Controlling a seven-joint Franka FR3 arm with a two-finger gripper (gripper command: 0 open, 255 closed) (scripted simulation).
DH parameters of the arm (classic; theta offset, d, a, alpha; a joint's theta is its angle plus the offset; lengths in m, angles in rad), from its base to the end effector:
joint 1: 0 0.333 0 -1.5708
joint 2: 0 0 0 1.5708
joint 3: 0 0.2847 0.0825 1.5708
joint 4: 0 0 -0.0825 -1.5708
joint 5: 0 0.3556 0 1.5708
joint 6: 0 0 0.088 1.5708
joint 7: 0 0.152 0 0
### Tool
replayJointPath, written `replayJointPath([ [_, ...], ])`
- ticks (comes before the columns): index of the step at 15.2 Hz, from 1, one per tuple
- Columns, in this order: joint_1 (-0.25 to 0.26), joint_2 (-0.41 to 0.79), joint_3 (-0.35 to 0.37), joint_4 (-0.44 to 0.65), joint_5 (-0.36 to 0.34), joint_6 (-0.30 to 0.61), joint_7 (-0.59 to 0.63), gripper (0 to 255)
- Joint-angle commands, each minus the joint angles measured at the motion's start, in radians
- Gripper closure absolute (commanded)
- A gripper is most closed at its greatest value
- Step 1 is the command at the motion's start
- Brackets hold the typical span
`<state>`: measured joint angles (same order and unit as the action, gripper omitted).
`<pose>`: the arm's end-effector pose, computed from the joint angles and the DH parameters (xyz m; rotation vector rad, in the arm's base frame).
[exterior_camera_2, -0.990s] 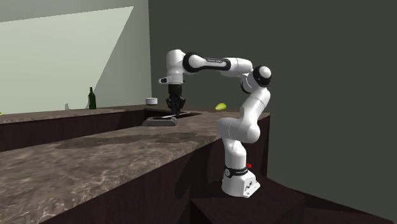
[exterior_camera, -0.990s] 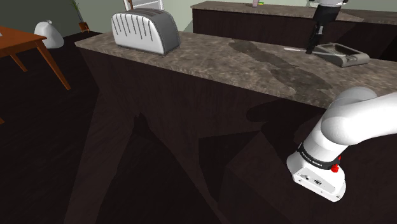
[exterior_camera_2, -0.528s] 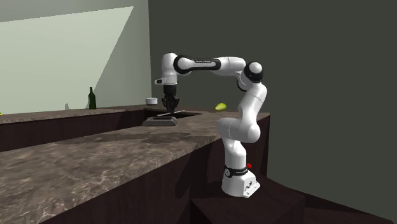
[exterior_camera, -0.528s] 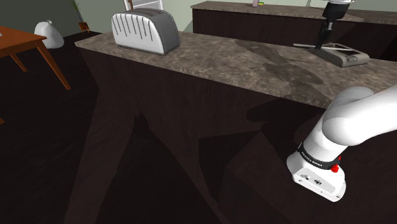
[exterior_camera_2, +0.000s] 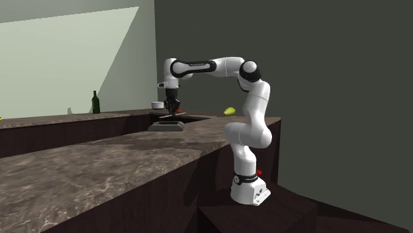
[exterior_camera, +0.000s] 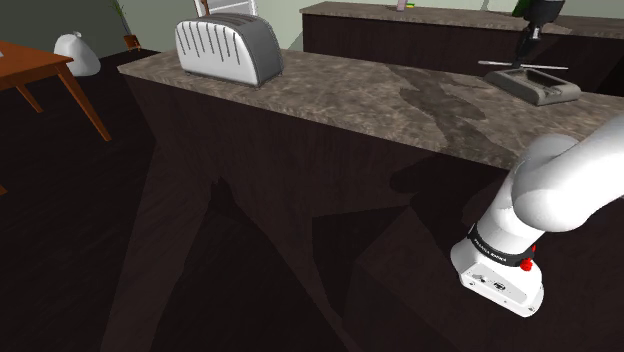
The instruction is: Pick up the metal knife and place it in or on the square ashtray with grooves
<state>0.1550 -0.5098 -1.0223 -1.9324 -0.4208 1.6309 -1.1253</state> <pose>0.2073 -0.4204 0.4992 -3.0788 -0.5477 -0.0027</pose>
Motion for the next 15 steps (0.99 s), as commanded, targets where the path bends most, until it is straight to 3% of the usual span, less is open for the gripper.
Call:
replayJointPath([
  [1,0.052,0.057,-0.097,0.069,0.022,0.006,-0.065,255],
  [4,0.206,0.162,-0.326,0.189,0.087,0.016,-0.17,255],
  [6,0.403,0.196,-0.556,0.28,0.112,0.008,-0.223,255],
  [8,0.601,0.135,-0.73,0.385,0.058,-0.028,-0.221,255],
  [12,0.868,-0.042,-0.899,0.642,-0.089,-0.134,-0.216,255],
  [15,1.057,-0.169,-1.0,0.894,-0.183,-0.231,-0.254,255],
])
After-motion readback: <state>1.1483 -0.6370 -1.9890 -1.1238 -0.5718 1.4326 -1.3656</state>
